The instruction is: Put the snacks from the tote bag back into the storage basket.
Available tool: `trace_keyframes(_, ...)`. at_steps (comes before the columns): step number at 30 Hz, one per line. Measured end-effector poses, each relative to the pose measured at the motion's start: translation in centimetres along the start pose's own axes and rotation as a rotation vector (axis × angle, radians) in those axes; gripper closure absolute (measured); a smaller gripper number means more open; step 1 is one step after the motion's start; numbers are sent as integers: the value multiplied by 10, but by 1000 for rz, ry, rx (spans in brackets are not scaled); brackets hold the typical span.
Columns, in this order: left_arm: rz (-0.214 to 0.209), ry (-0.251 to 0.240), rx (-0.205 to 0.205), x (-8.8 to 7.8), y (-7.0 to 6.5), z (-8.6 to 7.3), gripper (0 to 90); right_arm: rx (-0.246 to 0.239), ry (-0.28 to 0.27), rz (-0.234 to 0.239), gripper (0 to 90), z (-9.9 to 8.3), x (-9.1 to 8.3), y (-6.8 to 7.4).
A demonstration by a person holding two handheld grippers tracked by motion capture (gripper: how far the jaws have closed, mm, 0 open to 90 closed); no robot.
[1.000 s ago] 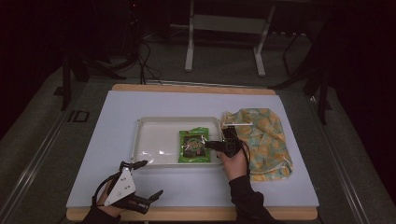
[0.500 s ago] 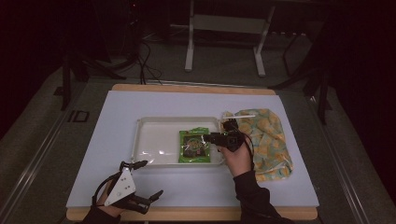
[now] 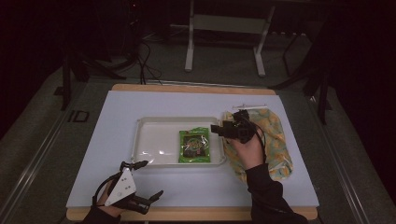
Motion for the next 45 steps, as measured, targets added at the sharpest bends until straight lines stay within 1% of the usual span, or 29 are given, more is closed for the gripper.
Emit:
trace_keyframes(4,-1,2,-1,0,0,0,8,-15,-13,-19,347,4,-9,-6)
trace_keyframes(5,-1,2,-1,0,0,0,8,-15,-13,-19,347,4,-9,-6)
trace_keyframes(9,-1,2,-3,1,0,0,8,-23,-24,-35,292,4,-16,-14)
trace_keyframes(13,-1,3,-3,1,0,0,8,-13,-40,-48,241,4,-22,-18)
trace_keyframes(14,-1,3,-3,1,0,0,8,-14,-41,-40,197,3,-24,-20)
trace_keyframes(15,-1,3,-3,0,0,0,8,-8,-48,-31,182,3,-26,-21)
trace_keyframes(17,-1,3,-4,1,0,0,8,-2,-64,-36,177,2,-31,-25)
trace_keyframes(20,-1,3,-3,1,0,0,8,0,-72,-46,146,1,-37,-30)
trace_keyframes(21,-1,3,-3,1,0,0,8,5,-81,-55,142,1,-39,-31)
trace_keyframes(25,-1,2,-5,1,0,0,8,-7,-94,-85,143,-3,-48,-40)
trace_keyframes(31,-1,5,-4,1,0,0,8,6,-108,-109,144,-11,-59,-55)
trace_keyframes(32,-1,5,-4,1,0,0,8,4,-113,-122,145,-13,-60,-57)
trace_keyframes(34,0,6,-1,1,0,0,8,2,-117,-124,145,-17,-63,-61)
trace_keyframes(36,0,8,0,1,0,-1,8,-4,-115,-138,145,-21,-65,-64)
trace_keyframes(39,-1,9,-1,2,0,-1,8,-14,-121,-148,145,-28,-69,-70)
trace_keyframes(41,0,8,-2,1,0,-1,8,-2,-130,-147,145,-32,-72,-75)
trace_keyframes(45,-2,10,0,2,-1,-1,8,-2,-134,-170,145,-42,-78,-81)
Point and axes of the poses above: each handheld gripper's, and its own axes: x roughly forward along the jaws, z roughly out of its top, y roughly to its left, the point moved 2 cm from there along x, roughly forward along the jaws, and after that the axes turned 3 degrees about -x, right-handed, at the moved point
